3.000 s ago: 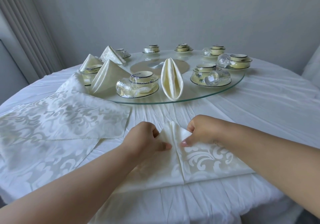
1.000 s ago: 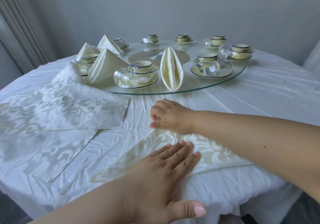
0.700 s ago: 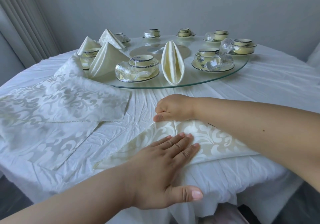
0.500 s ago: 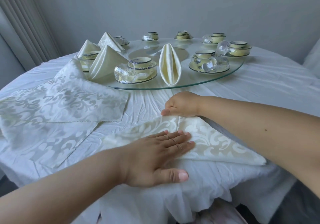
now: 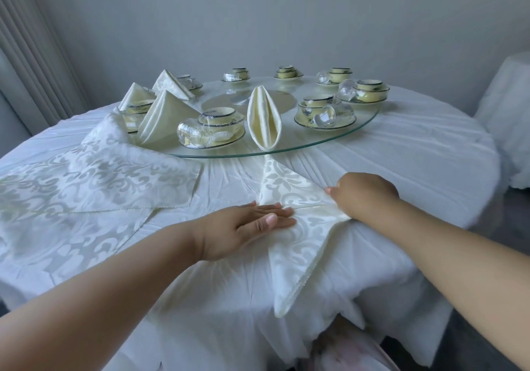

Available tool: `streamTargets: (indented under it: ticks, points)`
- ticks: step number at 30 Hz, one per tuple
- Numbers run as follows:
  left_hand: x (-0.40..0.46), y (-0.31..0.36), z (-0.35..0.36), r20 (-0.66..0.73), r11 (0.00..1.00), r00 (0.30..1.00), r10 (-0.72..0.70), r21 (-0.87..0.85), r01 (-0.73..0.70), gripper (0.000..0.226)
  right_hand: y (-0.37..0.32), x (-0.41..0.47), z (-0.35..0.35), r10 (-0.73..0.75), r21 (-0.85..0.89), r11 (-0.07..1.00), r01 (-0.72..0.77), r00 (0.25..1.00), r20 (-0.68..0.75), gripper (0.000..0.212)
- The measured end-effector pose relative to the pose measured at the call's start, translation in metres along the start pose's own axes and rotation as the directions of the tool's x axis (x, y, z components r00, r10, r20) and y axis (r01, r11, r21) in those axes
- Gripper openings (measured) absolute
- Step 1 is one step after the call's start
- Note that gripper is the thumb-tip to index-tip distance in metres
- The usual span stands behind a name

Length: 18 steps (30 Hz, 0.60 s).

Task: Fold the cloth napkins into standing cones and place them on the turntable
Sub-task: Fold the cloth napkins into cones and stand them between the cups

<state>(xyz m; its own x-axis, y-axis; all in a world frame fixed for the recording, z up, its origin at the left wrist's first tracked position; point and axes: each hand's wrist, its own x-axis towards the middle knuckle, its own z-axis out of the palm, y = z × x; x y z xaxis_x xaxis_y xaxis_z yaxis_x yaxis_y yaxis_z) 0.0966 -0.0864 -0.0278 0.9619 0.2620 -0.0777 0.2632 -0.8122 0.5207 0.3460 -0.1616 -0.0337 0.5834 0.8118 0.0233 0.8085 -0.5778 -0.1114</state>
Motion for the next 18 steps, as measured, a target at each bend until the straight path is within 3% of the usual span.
streamTargets:
  ticks: [5, 6, 7, 9, 10, 11, 12, 13, 15, 18]
  points:
    - [-0.001, -0.002, 0.004, -0.005, 0.999, 0.999, 0.031, 0.029, -0.031, 0.058, -0.007, -0.011, -0.006, -0.002, -0.133, 0.991, -0.007, 0.998, -0.066, 0.039]
    - [-0.001, -0.002, 0.003, 0.002, 0.999, 1.000, 0.030, 0.040, -0.030, 0.057, -0.009, -0.013, -0.007, -0.011, -0.169, 0.986, -0.008, 0.993, -0.117, 0.038]
    - [-0.001, -0.003, 0.002, 0.007, 0.998, 1.000, 0.029, 0.048, -0.029, 0.057, -0.010, -0.015, -0.008, -0.071, -0.186, 0.982, 0.021, 0.962, -0.263, 0.038]
    - [-0.002, -0.004, 0.002, 0.008, 0.998, 0.999, 0.031, 0.053, -0.031, 0.059, -0.013, -0.025, -0.009, -0.330, -0.194, 0.944, 0.268, 0.735, -0.592, 0.040]
    - [-0.001, -0.004, 0.002, 0.009, 0.998, 0.999, 0.033, 0.052, -0.033, 0.061, -0.014, -0.034, -0.010, -0.463, -0.161, 0.860, 0.483, 0.609, -0.644, 0.048]
    - [-0.001, -0.004, 0.003, 0.012, 0.998, 0.999, 0.039, 0.050, -0.039, 0.064, -0.015, -0.045, -0.012, -0.591, -0.047, 0.728, 0.684, 0.591, -0.549, 0.061]
    - [-0.001, -0.005, 0.003, 0.013, 0.998, 0.999, 0.047, 0.052, -0.048, 0.070, -0.015, -0.055, -0.014, -0.705, 0.160, 0.597, 0.786, 0.609, -0.363, 0.072]
    - [0.000, -0.005, 0.003, 0.015, 0.997, 0.998, 0.054, 0.053, -0.055, 0.075, -0.012, -0.061, -0.011, -0.789, 0.332, 0.535, 0.777, 0.600, -0.133, 0.078]
    - [0.000, -0.007, 0.002, 0.022, 0.997, 0.998, 0.060, 0.053, -0.061, 0.080, -0.004, -0.057, -0.003, -0.823, 0.319, 0.563, 0.762, 0.554, 0.130, 0.081]
    - [-0.001, -0.006, -0.002, 0.064, 0.997, 0.997, 0.052, 0.059, -0.056, 0.069, 0.005, -0.043, 0.001, -0.791, 0.169, 0.605, 0.778, 0.562, 0.243, 0.081]
